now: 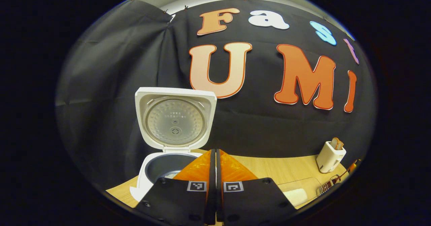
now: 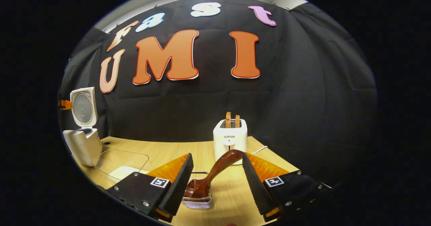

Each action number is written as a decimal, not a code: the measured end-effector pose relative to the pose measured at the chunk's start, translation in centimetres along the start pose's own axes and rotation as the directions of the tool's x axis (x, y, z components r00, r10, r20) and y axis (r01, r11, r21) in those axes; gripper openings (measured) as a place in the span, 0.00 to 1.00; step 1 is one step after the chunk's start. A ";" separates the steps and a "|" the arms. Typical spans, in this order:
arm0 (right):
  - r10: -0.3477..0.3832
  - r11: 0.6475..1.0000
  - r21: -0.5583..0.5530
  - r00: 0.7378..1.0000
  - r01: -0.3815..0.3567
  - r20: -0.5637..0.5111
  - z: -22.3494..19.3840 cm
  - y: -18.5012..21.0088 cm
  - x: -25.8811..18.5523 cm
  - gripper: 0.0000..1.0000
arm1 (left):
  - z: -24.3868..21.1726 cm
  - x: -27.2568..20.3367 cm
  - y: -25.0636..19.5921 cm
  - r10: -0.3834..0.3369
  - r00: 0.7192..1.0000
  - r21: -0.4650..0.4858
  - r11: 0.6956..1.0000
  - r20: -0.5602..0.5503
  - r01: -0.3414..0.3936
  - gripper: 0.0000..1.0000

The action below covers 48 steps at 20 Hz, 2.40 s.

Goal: Close the left gripper, press the button to open the rice cooker; take a wooden spoon from the chopstick holder with the right hand, scoop a spoonful of rice and pour it into the rice cooker, then put the wooden spoon back into the chopstick holder.

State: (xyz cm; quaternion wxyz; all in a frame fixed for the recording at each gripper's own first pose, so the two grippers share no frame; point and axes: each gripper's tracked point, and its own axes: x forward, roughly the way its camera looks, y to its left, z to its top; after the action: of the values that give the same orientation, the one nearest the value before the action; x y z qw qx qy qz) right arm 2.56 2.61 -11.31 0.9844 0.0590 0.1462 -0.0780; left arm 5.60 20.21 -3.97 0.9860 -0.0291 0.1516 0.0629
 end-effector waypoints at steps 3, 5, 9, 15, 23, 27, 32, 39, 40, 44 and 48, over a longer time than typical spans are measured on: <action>-0.021 0.999 0.044 0.999 0.023 -0.030 -1.1 -0.8 1.1 0.84 | 0.0 -0.4 -0.6 -0.015 1.000 0.014 1.000 0.024 0.014 0.31; -0.002 0.995 0.103 0.999 0.006 -0.044 -1.5 -0.7 1.6 0.82 | 0.2 -0.7 -0.7 -0.015 0.999 0.033 0.999 0.050 0.014 0.32; 0.056 0.972 0.233 0.994 -0.033 -0.092 -2.7 -0.3 2.6 0.78 | 0.2 -1.7 -2.3 -0.053 0.996 0.061 0.997 0.073 0.049 0.36; 0.076 0.946 0.322 0.992 -0.039 -0.104 -3.5 -0.4 3.3 0.60 | -0.7 -2.0 -3.5 -0.066 0.995 0.133 0.990 0.071 0.056 0.59; 0.115 0.928 0.366 0.987 -0.066 -0.115 -4.3 0.7 3.1 0.19 | -1.0 -2.5 -4.1 -0.076 0.993 0.162 0.985 0.088 0.061 0.59; 0.107 0.916 0.399 0.988 -0.054 -0.112 -4.4 0.7 2.8 0.14 | -1.2 -2.7 -4.1 -0.082 0.992 0.150 0.986 0.095 0.067 0.59; 0.060 0.929 0.368 0.998 -0.045 -0.030 -1.9 1.3 1.7 0.07 | -1.6 -2.8 -3.4 -0.071 0.994 0.141 0.988 0.089 0.058 0.58; -0.007 0.929 0.367 0.991 -0.045 0.137 5.5 1.6 -0.1 0.07 | -2.0 -3.0 -1.5 -0.037 0.995 0.131 0.991 0.088 0.026 0.74; -0.004 0.930 0.364 0.987 -0.055 0.161 6.5 2.1 -0.5 0.07 | -2.2 -2.9 -1.3 -0.032 0.996 0.128 0.992 0.085 0.020 0.74; 0.030 0.940 0.319 0.964 -0.117 0.265 10.5 5.5 -1.3 0.07 | -2.4 -2.9 0.0 0.005 0.996 0.135 0.991 0.087 -0.016 0.90; 0.144 0.952 0.216 0.941 -0.216 0.307 11.9 11.8 -1.3 0.07 | -3.0 -3.1 1.2 0.021 0.996 0.133 0.991 0.081 -0.032 0.90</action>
State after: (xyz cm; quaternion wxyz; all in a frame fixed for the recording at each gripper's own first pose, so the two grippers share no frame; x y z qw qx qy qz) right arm 6.70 12.73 1.47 0.9831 0.1820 -0.0151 -0.0123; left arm 1.61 20.85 -5.97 0.9901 0.0416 0.1165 0.0667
